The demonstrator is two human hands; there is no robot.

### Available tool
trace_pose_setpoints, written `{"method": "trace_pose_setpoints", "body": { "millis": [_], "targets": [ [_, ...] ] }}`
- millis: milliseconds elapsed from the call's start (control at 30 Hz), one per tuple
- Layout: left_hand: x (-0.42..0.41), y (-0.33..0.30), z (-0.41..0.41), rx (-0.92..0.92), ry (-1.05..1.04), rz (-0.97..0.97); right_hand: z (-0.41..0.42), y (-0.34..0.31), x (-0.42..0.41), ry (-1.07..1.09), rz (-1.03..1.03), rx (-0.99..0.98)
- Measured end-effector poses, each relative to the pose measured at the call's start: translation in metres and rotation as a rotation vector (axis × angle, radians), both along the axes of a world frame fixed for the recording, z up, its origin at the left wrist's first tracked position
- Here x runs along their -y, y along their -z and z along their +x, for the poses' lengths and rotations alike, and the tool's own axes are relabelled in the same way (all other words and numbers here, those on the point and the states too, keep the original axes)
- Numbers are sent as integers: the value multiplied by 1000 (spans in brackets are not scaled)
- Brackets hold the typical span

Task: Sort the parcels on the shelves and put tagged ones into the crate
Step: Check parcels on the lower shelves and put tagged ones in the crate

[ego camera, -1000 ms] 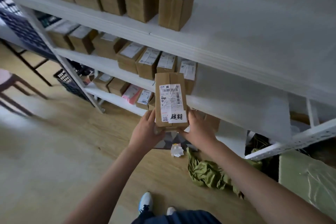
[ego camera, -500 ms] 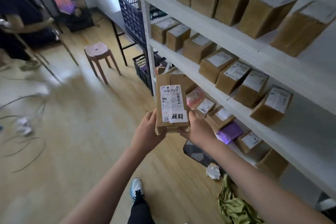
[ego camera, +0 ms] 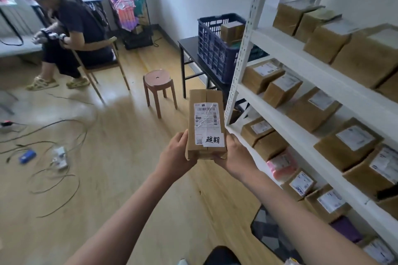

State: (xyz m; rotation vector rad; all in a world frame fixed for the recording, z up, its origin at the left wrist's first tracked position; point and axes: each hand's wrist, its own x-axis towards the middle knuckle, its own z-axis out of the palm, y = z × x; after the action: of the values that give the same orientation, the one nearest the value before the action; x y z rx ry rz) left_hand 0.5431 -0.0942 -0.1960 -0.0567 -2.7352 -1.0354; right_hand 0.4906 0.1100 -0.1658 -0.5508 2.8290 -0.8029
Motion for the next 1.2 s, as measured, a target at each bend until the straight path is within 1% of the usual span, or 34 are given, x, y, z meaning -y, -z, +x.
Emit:
{"method": "trace_pose_setpoints", "body": {
  "millis": [133, 267, 433, 567, 700, 867, 933, 1000, 1100, 1200],
  "targets": [
    [47, 0, -57, -16, -31, 2, -60, -3, 49, -17, -26, 14],
    [94, 8, -137, 11, -19, -31, -137, 2, 93, 1, 2, 15],
    [148, 3, -257, 6, -18, -72, -255, 3, 148, 16, -14, 5],
    [189, -10, -361, 20, 7, -78, -354, -11, 187, 36, 17, 18],
    [224, -33, -463, -12, 37, -75, -445, -28, 219, 82, 9, -32],
    [264, -51, -581, -91, 130, -76, -544, -46, 261, 171, -40, -93],
    [277, -54, -632, -104, 216, -69, -581, -50, 273, 228, -47, -109],
    [288, -57, -688, -97, 311, -103, -616, -54, 280, 301, -50, -125],
    [289, -65, -768, -125, 423, -127, -662, -65, 284, 433, -76, -166],
    [271, -83, -824, -125, 481, -120, -697, -75, 280, 543, -86, -224]
  ]
}}
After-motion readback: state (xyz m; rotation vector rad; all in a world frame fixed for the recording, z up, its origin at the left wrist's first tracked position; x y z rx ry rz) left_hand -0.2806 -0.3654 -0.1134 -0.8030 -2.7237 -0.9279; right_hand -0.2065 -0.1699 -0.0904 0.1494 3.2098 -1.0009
